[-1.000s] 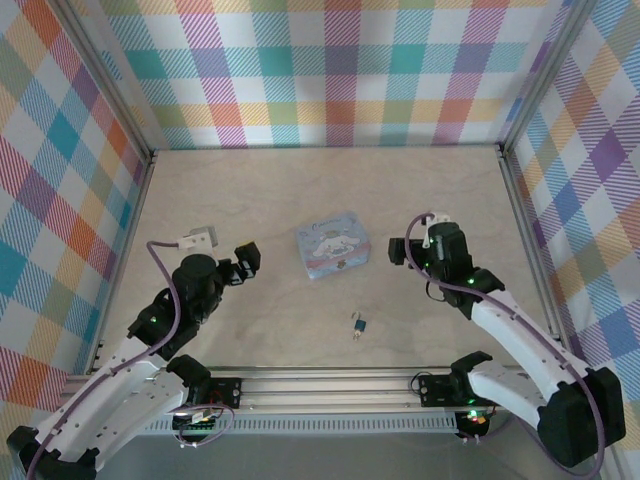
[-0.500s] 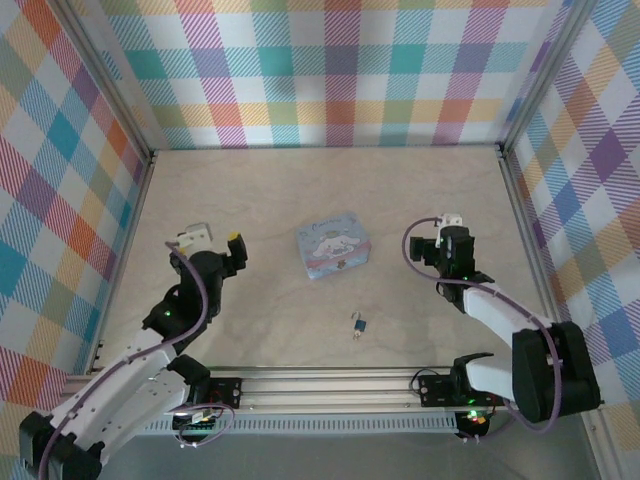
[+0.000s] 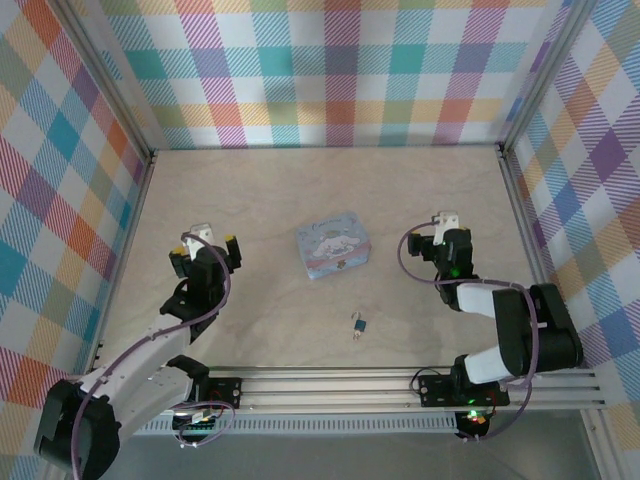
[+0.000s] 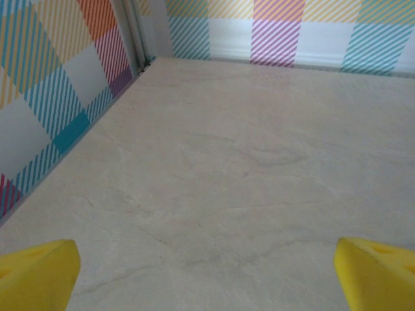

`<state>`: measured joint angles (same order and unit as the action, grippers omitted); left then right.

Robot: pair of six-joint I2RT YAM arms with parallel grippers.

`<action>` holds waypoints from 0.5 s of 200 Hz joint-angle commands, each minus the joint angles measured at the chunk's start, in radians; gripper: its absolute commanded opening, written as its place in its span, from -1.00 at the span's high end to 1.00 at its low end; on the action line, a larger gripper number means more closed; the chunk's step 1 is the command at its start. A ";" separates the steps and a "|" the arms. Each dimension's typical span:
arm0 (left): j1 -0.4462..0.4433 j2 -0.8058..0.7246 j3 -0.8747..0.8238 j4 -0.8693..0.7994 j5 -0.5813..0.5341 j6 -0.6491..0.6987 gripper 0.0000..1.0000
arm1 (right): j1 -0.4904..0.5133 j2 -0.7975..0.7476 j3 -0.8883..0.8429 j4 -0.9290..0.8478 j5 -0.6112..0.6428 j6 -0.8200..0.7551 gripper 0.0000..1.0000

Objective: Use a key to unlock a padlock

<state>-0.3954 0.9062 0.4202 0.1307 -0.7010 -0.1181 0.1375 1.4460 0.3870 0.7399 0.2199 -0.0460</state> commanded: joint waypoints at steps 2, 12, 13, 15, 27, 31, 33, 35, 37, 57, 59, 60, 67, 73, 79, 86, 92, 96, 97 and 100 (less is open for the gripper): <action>0.045 0.043 -0.019 0.106 0.049 0.006 -1.00 | -0.034 0.022 -0.024 0.132 -0.054 0.005 -0.99; 0.065 0.070 -0.023 0.131 0.066 0.012 -1.00 | -0.060 0.034 -0.040 0.172 -0.096 0.021 -0.99; 0.068 0.072 -0.024 0.134 0.068 0.012 -1.00 | -0.061 0.036 -0.042 0.176 -0.099 0.022 -0.99; 0.073 0.077 -0.024 0.139 0.071 0.013 -1.00 | -0.064 0.041 -0.045 0.189 -0.103 0.024 -0.99; 0.103 0.108 -0.027 0.168 0.094 0.022 -1.00 | -0.078 0.088 -0.064 0.265 -0.112 0.037 -0.99; 0.113 0.116 -0.030 0.181 0.101 0.024 -1.00 | -0.081 0.102 -0.065 0.292 -0.110 0.040 -0.99; 0.118 0.121 -0.033 0.188 0.104 0.025 -1.00 | -0.082 0.103 -0.064 0.289 -0.111 0.041 -0.99; 0.123 0.125 -0.035 0.195 0.109 0.026 -1.00 | -0.083 0.099 -0.062 0.272 -0.113 0.043 -0.99; 0.127 0.128 -0.037 0.203 0.114 0.027 -1.00 | -0.085 0.094 -0.058 0.253 -0.117 0.045 -0.99; 0.171 0.169 -0.060 0.280 0.158 0.030 -1.00 | -0.112 0.092 -0.006 0.148 -0.157 0.064 -0.99; 0.174 0.172 -0.062 0.287 0.162 0.029 -1.00 | -0.115 0.090 0.005 0.121 -0.156 0.068 -0.99; 0.176 0.175 -0.063 0.288 0.163 0.029 -1.00 | -0.117 0.090 0.011 0.108 -0.158 0.072 -0.99; 0.187 0.193 -0.067 0.308 0.182 0.033 -1.00 | -0.129 0.091 0.013 0.114 -0.178 0.077 -0.99; 0.193 0.208 -0.072 0.329 0.195 0.039 -1.00 | -0.130 0.094 0.010 0.122 -0.180 0.079 -0.99; 0.198 0.225 -0.076 0.354 0.208 0.049 -1.00 | -0.131 0.088 0.014 0.107 -0.180 0.077 -0.99; 0.203 0.246 -0.083 0.391 0.230 0.069 -1.00 | -0.130 0.092 0.012 0.118 -0.180 0.078 -0.99; 0.204 0.265 -0.088 0.423 0.241 0.082 -1.00 | -0.130 0.090 0.013 0.112 -0.181 0.077 -0.99; 0.205 0.278 -0.090 0.442 0.245 0.087 -1.00 | -0.130 0.090 0.013 0.110 -0.180 0.077 -0.99; 0.205 0.282 -0.090 0.448 0.248 0.089 -1.00 | -0.130 0.090 0.013 0.111 -0.179 0.077 -0.99; 0.207 0.292 -0.091 0.462 0.255 0.094 -1.00 | -0.130 0.090 0.012 0.115 -0.180 0.077 -0.99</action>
<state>-0.2081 1.1435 0.3481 0.4194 -0.5217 -0.0803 0.0128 1.5330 0.3824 0.8524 0.0780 0.0105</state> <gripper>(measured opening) 0.999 0.996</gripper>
